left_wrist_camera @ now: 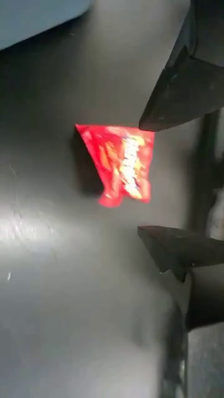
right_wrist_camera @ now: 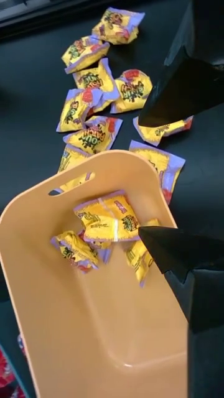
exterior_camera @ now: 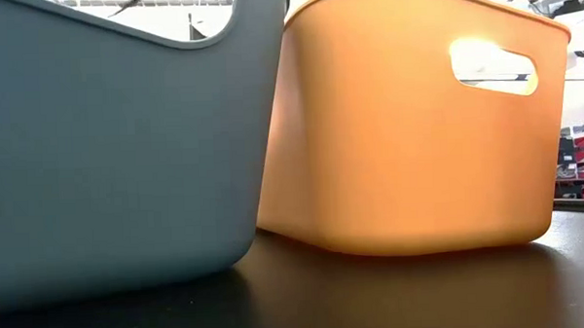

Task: Sort candy
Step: Put the red candy into the blue bin

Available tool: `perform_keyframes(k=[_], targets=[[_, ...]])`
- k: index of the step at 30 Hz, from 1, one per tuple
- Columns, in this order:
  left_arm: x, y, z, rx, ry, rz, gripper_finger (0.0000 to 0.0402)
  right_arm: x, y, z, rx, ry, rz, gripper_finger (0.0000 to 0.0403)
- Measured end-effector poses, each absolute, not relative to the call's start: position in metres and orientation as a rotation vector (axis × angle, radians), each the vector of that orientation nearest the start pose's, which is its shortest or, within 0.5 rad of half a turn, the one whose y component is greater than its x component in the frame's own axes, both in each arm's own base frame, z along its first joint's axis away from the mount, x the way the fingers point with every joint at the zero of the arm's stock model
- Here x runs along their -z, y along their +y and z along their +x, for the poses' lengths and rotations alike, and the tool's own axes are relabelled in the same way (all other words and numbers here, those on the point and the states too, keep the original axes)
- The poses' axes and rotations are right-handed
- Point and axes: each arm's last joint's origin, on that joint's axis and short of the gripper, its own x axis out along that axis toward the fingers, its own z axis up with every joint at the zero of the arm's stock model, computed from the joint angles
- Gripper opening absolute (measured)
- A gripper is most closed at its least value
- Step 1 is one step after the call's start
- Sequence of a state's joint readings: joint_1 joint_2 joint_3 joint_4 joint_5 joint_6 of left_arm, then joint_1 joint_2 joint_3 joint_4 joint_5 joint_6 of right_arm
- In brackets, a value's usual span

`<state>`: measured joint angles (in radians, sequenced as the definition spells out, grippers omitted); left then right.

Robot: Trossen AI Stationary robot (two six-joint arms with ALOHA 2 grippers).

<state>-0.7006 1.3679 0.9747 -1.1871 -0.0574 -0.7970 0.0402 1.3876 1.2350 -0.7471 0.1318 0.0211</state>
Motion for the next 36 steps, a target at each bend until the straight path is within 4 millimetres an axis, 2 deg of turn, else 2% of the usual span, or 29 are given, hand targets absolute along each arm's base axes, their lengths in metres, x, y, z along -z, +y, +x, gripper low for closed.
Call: perform_keyframes(k=[9,18,22,26,32,36], targets=[[-0.18,-0.121,0.139,-0.164,1.507,-0.113,0.0243,-0.31,0.007,0.283,0.14,0.89,0.035,0.0291],[-0.155,-0.12,0.139,-0.07,1.416,-0.116,0.0261,-0.31,0.007,0.283,0.182,0.882,0.12,0.0291],[-0.147,-0.118,0.137,-0.071,1.387,-0.122,0.0251,-0.31,0.006,0.283,0.195,0.88,0.147,0.0291],[-0.145,-0.115,0.134,-0.107,1.388,-0.092,0.0196,-0.31,0.004,0.283,0.217,0.876,0.179,0.0291],[-0.153,-0.107,0.131,-0.175,1.276,-0.029,0.0031,-0.31,-0.006,0.283,0.275,0.867,0.234,0.0291],[-0.166,-0.098,0.122,-0.257,1.152,0.037,0.001,-0.31,-0.011,0.283,0.312,0.859,0.281,0.0291]])
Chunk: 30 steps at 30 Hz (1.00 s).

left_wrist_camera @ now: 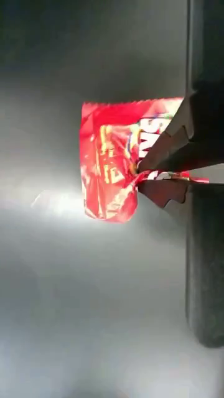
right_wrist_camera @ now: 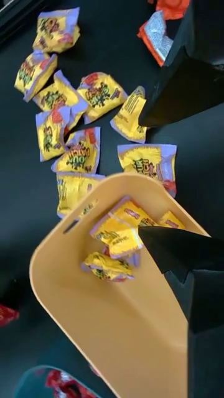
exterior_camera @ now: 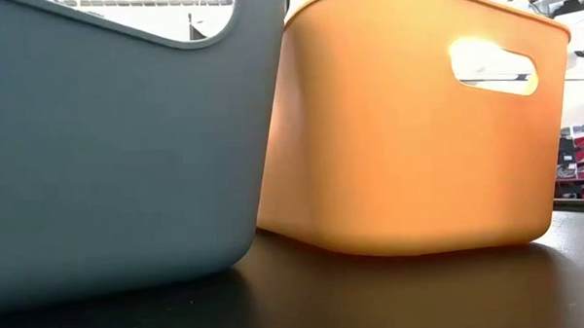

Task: Sort candy
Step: Put the red candy into the blue bin

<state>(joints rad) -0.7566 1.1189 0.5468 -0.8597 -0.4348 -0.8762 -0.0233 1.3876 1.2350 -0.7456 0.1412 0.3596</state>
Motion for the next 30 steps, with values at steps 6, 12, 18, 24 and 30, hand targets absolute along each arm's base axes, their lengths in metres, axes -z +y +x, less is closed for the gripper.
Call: perform_keyframes(k=[6,12,18,24,30], targets=[[-0.202,-0.094,0.11,-0.295,0.774,0.099,0.0005,-0.31,-0.013,0.283,0.346,0.847,0.336,0.0291],[-0.252,-0.109,0.114,-0.073,0.459,0.134,0.0004,-0.313,-0.015,0.286,0.387,0.785,0.397,0.0291],[-0.267,-0.12,0.112,0.312,0.484,0.103,0.0003,-0.312,-0.014,0.293,0.429,0.727,0.516,0.0291],[-0.257,-0.123,0.106,0.502,0.649,0.073,0.0016,-0.303,-0.01,0.304,0.455,0.717,0.601,0.0291],[-0.259,-0.129,0.108,0.593,0.626,0.084,0.0069,-0.289,-0.006,0.315,0.466,0.758,0.626,0.0291]])
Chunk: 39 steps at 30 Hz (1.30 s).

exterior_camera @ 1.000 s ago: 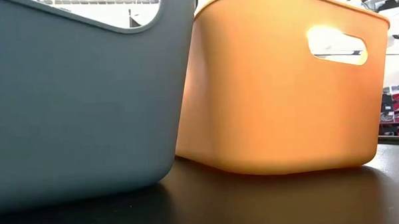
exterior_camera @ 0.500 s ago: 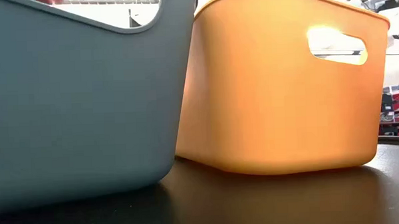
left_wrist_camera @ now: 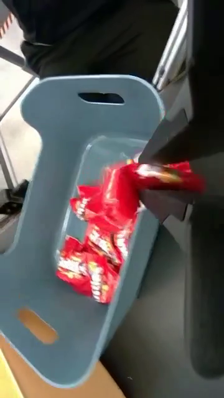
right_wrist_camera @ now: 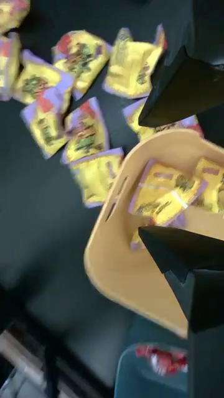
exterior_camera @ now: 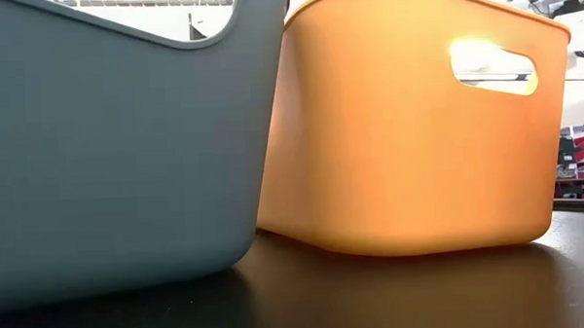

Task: Sort candy
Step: Put the red candy into the blue bin, then put the orange chocolate into the orange bin

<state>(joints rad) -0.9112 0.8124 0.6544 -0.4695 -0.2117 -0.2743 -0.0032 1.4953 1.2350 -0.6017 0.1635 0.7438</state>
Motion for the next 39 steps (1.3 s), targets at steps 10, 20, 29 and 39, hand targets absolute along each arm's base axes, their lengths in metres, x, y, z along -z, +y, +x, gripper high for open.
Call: perform_keyframes(k=[10,20,29,39], targets=[[-0.264,-0.132,0.123,0.571,0.537,0.068,0.0219,-0.288,-0.011,0.321,0.401,0.744,0.5,0.0291],[-0.289,-0.103,0.148,0.156,0.431,-0.091,0.0264,-0.286,-0.075,0.296,0.726,0.85,0.692,0.0291],[-0.289,-0.076,0.162,-0.076,0.403,-0.148,0.0263,-0.273,-0.136,0.237,1.145,1.072,0.902,0.0291],[-0.29,-0.06,0.168,-0.225,0.378,-0.021,0.0263,-0.223,-0.152,0.229,1.094,1.206,0.92,0.029]])
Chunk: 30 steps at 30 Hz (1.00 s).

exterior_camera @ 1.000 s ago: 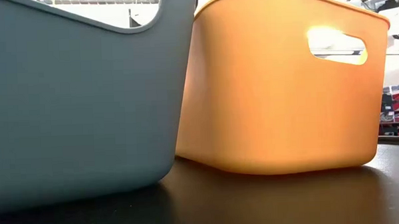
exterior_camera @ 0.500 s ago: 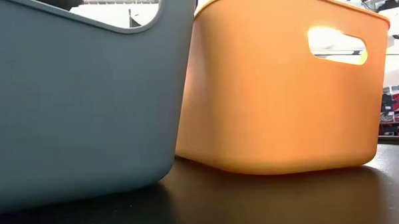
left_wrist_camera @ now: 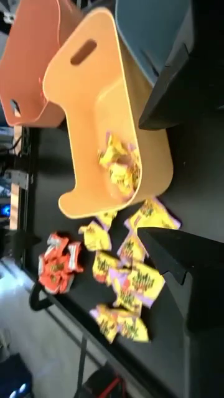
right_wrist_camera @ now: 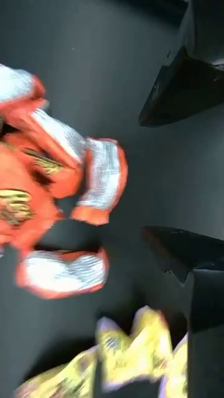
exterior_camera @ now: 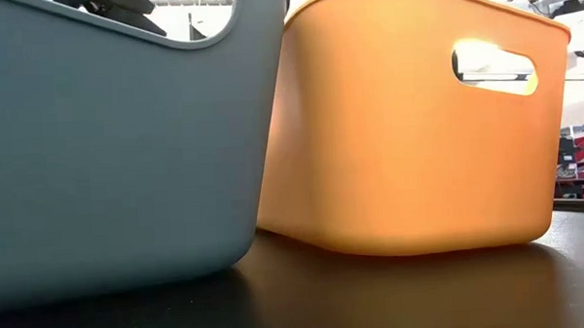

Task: Sort candy
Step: Put the orange chocolate into the orange bin

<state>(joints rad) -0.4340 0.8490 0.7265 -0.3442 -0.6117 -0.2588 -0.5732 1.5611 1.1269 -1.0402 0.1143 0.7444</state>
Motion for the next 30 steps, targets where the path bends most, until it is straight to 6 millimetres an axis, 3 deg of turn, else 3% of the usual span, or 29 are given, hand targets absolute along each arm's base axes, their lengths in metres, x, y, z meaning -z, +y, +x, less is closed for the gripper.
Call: perform_keyframes(k=[9,13,23,30], targets=[[-0.292,-0.05,0.172,-0.269,0.371,0.031,0.0263,-0.173,-0.156,0.247,0.934,1.501,0.728,0.029],[-0.292,-0.05,0.172,-0.269,0.372,0.036,0.0263,-0.159,-0.156,0.254,0.931,1.579,0.633,0.029],[-0.288,-0.049,0.171,-0.271,0.41,0.057,0.0263,-0.177,-0.154,0.277,0.864,1.569,0.379,0.029],[-0.287,-0.049,0.17,-0.272,0.42,0.058,0.0263,-0.176,-0.155,0.278,0.775,1.627,0.3,0.0291]])
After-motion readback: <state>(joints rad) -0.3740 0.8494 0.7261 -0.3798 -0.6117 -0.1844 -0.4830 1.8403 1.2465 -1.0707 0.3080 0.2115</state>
